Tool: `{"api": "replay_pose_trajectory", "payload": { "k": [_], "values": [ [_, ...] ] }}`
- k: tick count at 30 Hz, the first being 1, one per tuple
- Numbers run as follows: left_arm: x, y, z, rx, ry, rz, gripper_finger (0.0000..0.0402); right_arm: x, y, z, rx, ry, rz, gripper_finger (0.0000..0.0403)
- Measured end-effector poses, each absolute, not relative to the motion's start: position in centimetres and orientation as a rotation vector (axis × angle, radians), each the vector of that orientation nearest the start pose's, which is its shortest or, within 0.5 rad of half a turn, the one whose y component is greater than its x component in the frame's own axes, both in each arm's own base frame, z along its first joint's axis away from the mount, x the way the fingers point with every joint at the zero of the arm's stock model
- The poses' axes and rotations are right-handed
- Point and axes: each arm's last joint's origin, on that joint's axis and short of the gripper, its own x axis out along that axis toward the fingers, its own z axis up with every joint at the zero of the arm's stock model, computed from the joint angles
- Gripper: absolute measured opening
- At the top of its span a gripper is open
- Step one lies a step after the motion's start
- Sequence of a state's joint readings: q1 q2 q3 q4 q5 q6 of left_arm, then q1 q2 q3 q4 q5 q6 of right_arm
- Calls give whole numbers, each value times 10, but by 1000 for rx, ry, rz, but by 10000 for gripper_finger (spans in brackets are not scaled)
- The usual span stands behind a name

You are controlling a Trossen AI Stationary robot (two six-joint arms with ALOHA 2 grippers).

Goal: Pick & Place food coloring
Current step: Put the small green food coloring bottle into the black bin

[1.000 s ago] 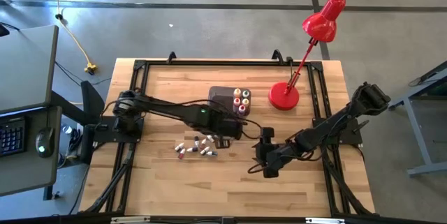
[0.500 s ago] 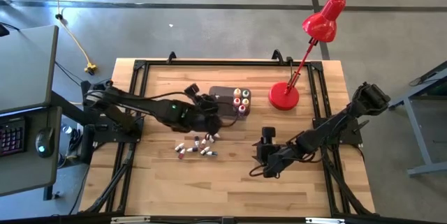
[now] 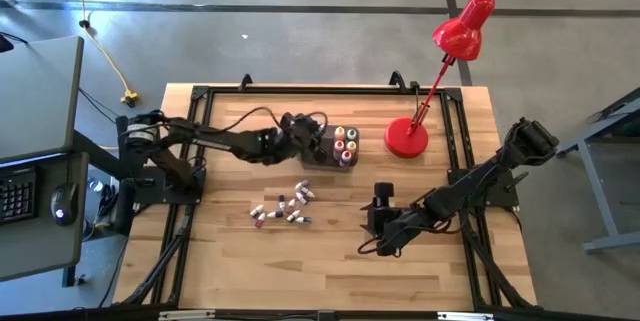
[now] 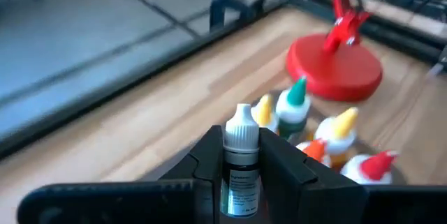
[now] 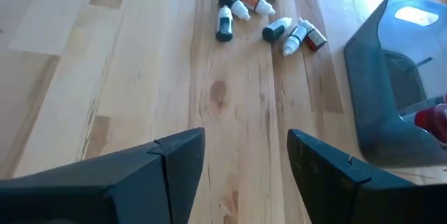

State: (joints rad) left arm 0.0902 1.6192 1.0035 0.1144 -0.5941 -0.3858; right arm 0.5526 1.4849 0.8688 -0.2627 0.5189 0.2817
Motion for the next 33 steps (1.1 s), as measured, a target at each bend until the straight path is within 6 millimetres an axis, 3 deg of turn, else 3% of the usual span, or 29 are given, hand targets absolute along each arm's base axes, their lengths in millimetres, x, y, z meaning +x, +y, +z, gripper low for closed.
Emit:
{"api": "replay_pose_trajectory", "payload": {
  "k": [9, 17, 33],
  "values": [
    [358, 55, 182, -304, 489, 744, 63, 255, 140, 202, -203, 747, -72, 199],
    [364, 55, 155, -357, 525, 777, 79, 255, 141, 202, -202, 749, -69, 199],
    [365, 65, 153, -412, 550, 808, 92, 255, 141, 202, -199, 752, -63, 199]
  ]
}}
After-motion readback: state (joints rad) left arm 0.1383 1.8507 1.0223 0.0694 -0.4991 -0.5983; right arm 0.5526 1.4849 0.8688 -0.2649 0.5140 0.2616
